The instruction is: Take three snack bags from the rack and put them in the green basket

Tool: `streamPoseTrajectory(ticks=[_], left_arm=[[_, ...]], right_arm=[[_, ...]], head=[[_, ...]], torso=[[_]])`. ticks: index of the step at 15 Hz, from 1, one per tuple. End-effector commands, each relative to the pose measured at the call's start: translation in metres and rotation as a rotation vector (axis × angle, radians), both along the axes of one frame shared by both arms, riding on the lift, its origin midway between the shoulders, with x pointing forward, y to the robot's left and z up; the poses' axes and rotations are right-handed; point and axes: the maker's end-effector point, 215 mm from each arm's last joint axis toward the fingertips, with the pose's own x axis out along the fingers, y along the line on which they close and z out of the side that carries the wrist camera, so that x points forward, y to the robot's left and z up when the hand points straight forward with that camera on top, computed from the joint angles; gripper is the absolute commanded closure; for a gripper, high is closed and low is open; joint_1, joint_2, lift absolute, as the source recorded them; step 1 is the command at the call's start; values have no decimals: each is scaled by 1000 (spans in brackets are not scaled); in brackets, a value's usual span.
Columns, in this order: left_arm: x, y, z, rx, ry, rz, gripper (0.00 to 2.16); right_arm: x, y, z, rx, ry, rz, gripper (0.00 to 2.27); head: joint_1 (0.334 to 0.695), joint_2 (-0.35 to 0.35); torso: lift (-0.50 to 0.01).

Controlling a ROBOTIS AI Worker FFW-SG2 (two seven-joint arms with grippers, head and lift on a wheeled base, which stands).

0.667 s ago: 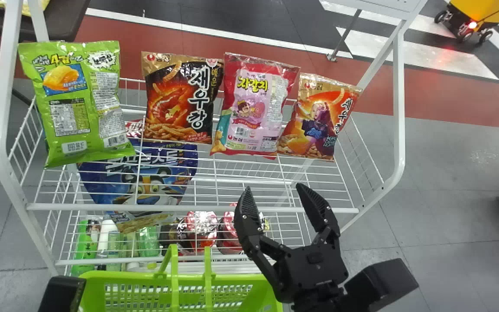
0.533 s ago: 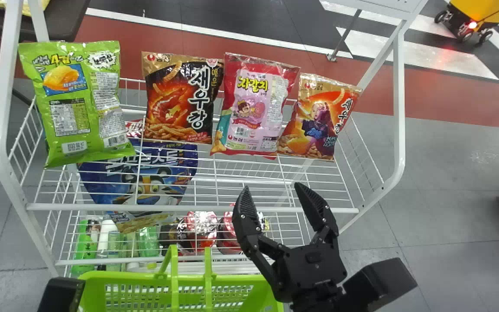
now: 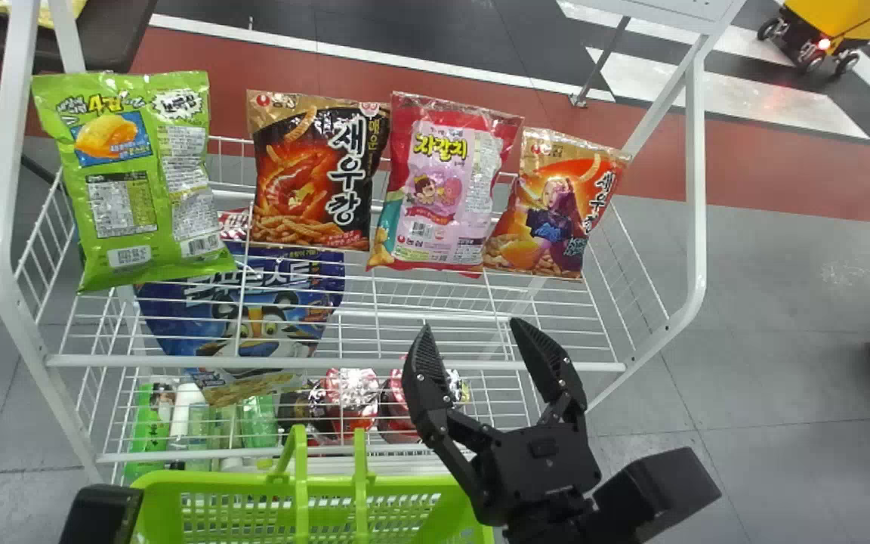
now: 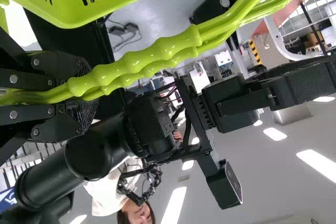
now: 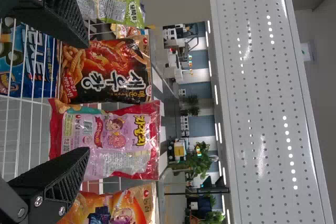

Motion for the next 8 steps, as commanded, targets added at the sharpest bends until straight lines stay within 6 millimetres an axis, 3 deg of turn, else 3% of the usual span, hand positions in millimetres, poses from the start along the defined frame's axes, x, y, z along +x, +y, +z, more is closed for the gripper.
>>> streamPoseTrajectory(ticks=[1,8], left_arm=[[0,0,0,-3,1,0,1393],[-4,-1,2,-12,6,-6,1393]], right_arm=[[0,0,-1,-2,1,0,127],[0,3,-2,1,2,8,127]], head=[[695,-350],[695,-350]], torso=[[-10],[-10]])
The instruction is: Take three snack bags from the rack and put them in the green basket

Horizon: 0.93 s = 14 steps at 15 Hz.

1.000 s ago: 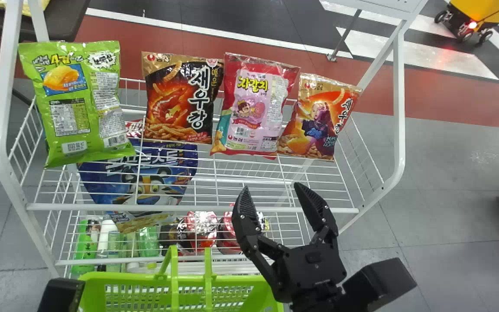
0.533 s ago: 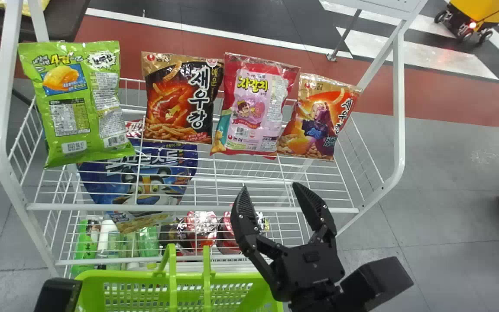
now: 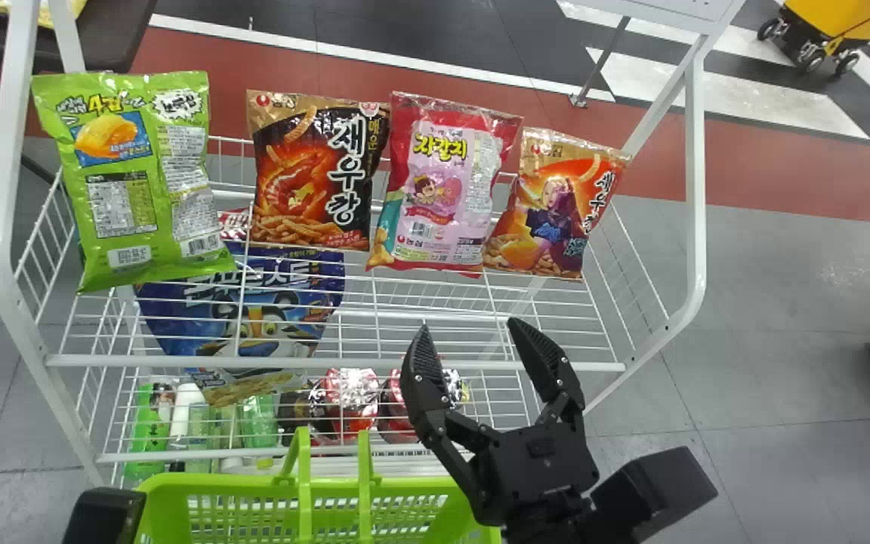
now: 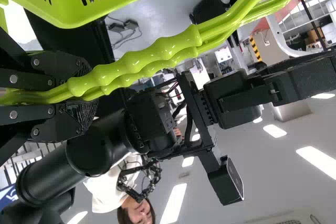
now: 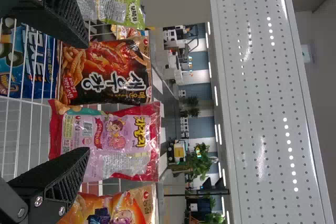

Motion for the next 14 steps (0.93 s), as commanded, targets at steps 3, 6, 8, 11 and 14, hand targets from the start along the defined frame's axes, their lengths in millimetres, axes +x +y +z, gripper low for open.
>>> streamPoseTrajectory(ticks=[3,6,8,11,14], left_arm=[[-2,0,0,-3,2,3,1393],[-2,0,-1,-7,-4,10,1393],[-1,0,-5,-4,-2,15,1393],[-2,-1,-12,17,-2,14,1393],[-1,-1,-16,20,-5,10,1393]], right_arm=[[0,2,0,3,0,7,127],[6,3,2,5,-13,9,127],[27,19,-8,13,26,80,127],[71,51,-23,40,142,176,127],[118,92,-22,19,220,266,127]], head=[[695,-350],[695,-350],[695,-350],[695,-350],[695,-350]], torso=[[-10],[-10],[-10],[-10],[-10]])
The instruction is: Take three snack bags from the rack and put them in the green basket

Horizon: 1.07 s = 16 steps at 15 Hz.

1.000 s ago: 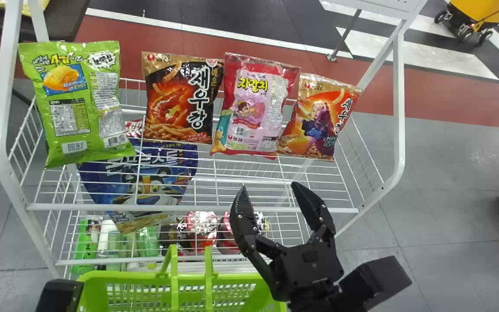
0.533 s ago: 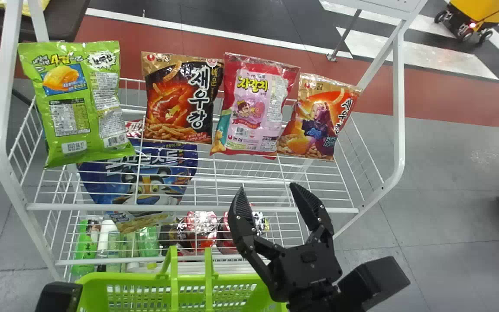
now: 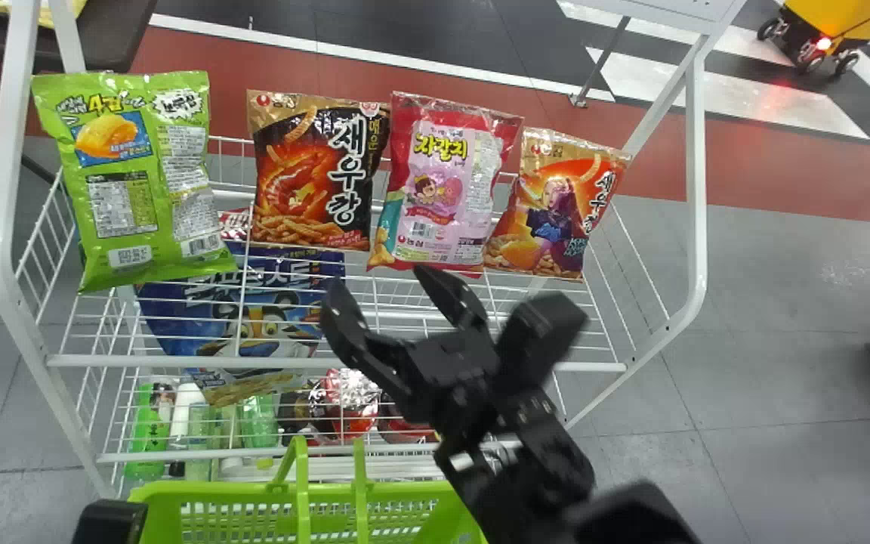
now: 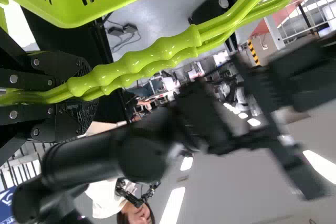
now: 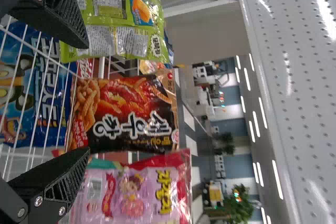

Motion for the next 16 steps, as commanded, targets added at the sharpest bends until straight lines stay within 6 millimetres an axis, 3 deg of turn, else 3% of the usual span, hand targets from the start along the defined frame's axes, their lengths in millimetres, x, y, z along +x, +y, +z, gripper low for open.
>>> streamPoseTrajectory(ticks=[1,2,7,11,13,16], left_arm=[[2,0,-5,3,4,0,1393],[3,-1,-8,1,5,1,1393],[12,1,-12,-10,-9,15,1393],[14,3,-11,-19,-8,19,1393],[15,5,-11,-25,-14,24,1393],[18,7,-8,-34,-22,21,1393]], right_arm=[[33,37,-5,-28,70,75,127],[43,50,-7,-30,84,96,127],[97,118,-19,-23,114,205,127],[130,131,-32,-51,125,245,127],[139,134,-43,-43,155,282,130],[147,141,-45,-13,160,322,147]], head=[[695,-348],[695,-288],[695,-127],[695,-55],[695,-37],[695,-21]], torso=[[-10],[-10],[-10],[-10],[-10],[-10]])
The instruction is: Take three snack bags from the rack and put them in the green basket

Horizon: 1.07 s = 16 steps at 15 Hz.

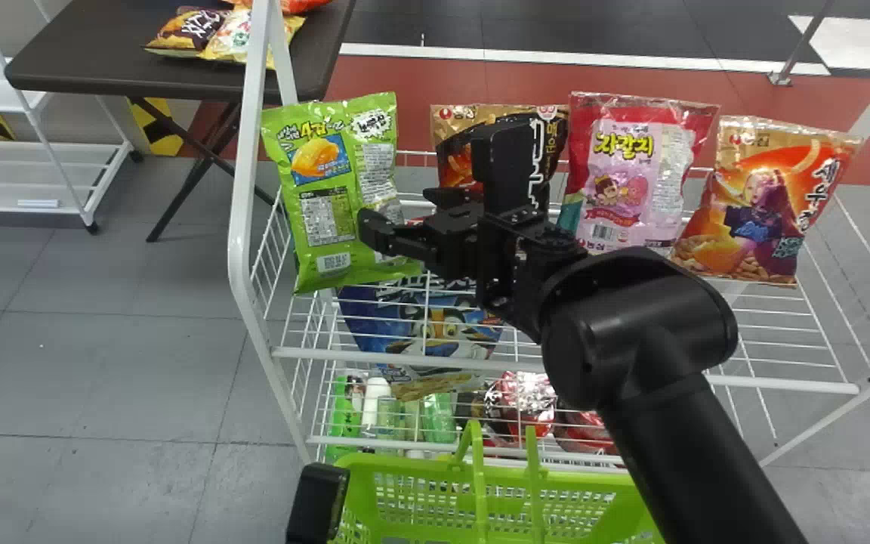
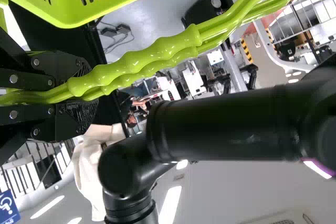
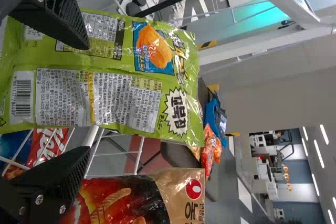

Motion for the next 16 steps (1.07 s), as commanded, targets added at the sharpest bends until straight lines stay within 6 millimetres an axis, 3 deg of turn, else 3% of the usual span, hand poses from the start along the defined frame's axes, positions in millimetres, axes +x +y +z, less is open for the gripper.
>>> streamPoseTrajectory(ticks=[1,8,11,12,13,15,16], left_arm=[[3,2,0,-5,-4,0,1393],[9,9,4,-28,-10,6,1393],[9,8,5,-31,-12,4,1393],[9,8,5,-31,-12,4,1393],[9,7,5,-33,-15,5,1393],[8,7,5,-33,-12,2,1393],[8,6,5,-34,-11,1,1393]], right_arm=[[7,3,-4,11,17,18,147],[14,11,-12,28,61,108,194],[7,18,-11,52,84,162,377],[2,21,-14,53,102,182,539],[-2,22,-18,53,121,195,859],[-11,24,-26,48,165,209,1825],[-14,24,-26,36,163,207,2034]], head=[[695,-17],[695,2],[695,15],[695,19],[695,21],[695,27],[695,29]], torso=[[-10],[-10],[-10],[-10],[-10],[-10],[-10]])
